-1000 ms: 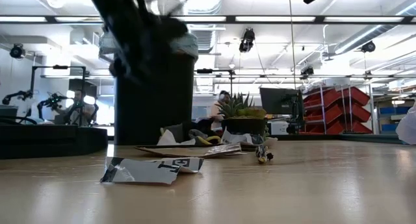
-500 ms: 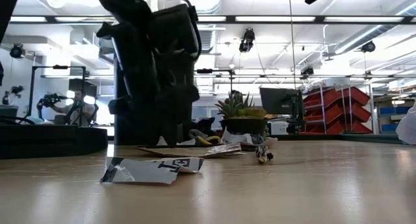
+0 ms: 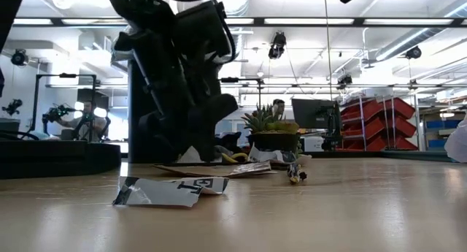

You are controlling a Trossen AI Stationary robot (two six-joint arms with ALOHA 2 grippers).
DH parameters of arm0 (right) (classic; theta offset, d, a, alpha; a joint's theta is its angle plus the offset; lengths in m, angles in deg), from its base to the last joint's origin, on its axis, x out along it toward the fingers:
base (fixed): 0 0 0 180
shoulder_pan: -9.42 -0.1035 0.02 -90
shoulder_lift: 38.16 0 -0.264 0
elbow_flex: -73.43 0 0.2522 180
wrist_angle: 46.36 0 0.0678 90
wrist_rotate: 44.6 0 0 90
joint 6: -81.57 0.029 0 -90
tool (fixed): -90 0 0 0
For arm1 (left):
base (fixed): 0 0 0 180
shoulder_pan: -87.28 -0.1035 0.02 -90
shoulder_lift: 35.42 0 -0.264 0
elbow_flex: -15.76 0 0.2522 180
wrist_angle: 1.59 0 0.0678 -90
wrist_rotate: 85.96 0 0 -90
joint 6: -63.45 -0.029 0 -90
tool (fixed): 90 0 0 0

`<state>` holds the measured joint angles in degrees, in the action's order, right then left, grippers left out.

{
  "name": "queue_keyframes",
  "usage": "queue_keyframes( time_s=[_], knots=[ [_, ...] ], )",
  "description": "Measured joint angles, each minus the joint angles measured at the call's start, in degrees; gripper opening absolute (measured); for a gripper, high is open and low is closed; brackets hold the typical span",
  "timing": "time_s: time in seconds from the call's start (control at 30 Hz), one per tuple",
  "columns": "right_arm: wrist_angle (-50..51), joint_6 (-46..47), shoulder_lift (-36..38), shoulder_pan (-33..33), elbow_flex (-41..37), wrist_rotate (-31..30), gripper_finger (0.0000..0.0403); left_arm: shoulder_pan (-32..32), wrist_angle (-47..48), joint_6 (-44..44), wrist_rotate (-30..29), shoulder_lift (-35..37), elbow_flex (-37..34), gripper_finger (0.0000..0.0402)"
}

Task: Place trash/remove bag and relplace
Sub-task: Put the white paper into the trash bin

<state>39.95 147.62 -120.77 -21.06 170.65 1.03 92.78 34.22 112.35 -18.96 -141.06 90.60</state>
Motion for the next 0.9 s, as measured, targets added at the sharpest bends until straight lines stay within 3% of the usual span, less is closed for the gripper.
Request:
queue_keyframes(
  time_s=[0.27, 0.53, 0.73, 0.9],
  knots=[
    [-0.9, 0.0, 0.0, 0.0, 0.0, 0.0, 0.019, 0.2, -0.1, -0.6, -0.1, -0.8, 0.0, 0.0141],
    [-0.9, -0.1, 0.0, 0.0, 0.0, -0.1, 0.019, 0.5, 1.4, -3.7, 0.1, -0.5, 0.0, 0.0011],
    [-0.9, -1.3, 0.0, 0.0, 0.0, -0.2, 0.019, 1.4, 2.6, -3.8, 1.0, 2.6, 0.0, 0.0004],
    [-0.9, -3.2, 0.0, 0.0, 0.0, -0.7, 0.019, 2.9, 2.6, -3.9, 0.6, 10.4, 0.0, 0.0001]
  ],
)
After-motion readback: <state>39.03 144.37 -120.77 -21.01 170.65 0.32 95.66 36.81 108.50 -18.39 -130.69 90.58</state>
